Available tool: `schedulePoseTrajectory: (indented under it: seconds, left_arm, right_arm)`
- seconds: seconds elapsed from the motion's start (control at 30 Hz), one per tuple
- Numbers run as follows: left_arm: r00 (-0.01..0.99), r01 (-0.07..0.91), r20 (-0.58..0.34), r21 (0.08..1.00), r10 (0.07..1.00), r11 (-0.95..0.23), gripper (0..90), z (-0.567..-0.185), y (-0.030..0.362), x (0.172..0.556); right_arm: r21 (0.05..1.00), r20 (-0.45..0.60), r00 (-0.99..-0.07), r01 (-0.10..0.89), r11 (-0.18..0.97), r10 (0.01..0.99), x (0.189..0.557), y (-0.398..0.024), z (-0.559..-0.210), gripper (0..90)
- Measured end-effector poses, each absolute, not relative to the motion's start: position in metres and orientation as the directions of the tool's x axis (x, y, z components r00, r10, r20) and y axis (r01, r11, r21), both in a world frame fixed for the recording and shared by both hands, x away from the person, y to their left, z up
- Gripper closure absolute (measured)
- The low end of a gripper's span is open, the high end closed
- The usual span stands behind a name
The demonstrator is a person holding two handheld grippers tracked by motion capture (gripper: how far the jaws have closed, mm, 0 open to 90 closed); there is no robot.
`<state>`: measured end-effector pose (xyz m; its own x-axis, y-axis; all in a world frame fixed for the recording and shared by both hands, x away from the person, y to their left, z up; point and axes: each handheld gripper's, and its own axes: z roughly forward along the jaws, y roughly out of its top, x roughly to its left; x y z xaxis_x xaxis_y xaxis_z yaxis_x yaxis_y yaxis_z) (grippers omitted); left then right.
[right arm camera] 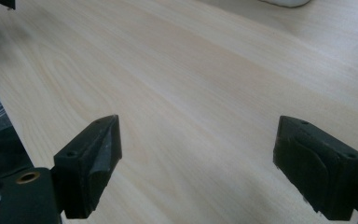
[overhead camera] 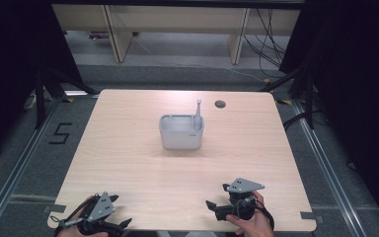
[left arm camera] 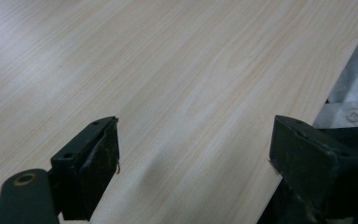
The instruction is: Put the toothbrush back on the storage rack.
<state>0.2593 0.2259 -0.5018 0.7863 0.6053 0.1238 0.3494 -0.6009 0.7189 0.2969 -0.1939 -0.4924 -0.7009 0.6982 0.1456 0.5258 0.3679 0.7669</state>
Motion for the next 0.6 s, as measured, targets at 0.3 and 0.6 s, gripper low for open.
schedulePoseTrajectory:
  seconds: [0.3,0.6]
  left_arm:
    - [0.791,0.347,0.127,0.713,0.598,-0.609,15.7,-0.5021,0.2257,0.2591]
    - [0.786,0.35,0.126,0.717,0.605,-0.603,15.7,-0.5021,0.2255,0.259]
  right_arm:
    - [0.75,0.129,-0.692,0.537,0.387,0.711,0.291,-0.1945,-0.493,16.0]
    - [0.745,0.129,-0.699,0.536,0.397,0.703,0.2896,-0.1934,-0.496,16.0]
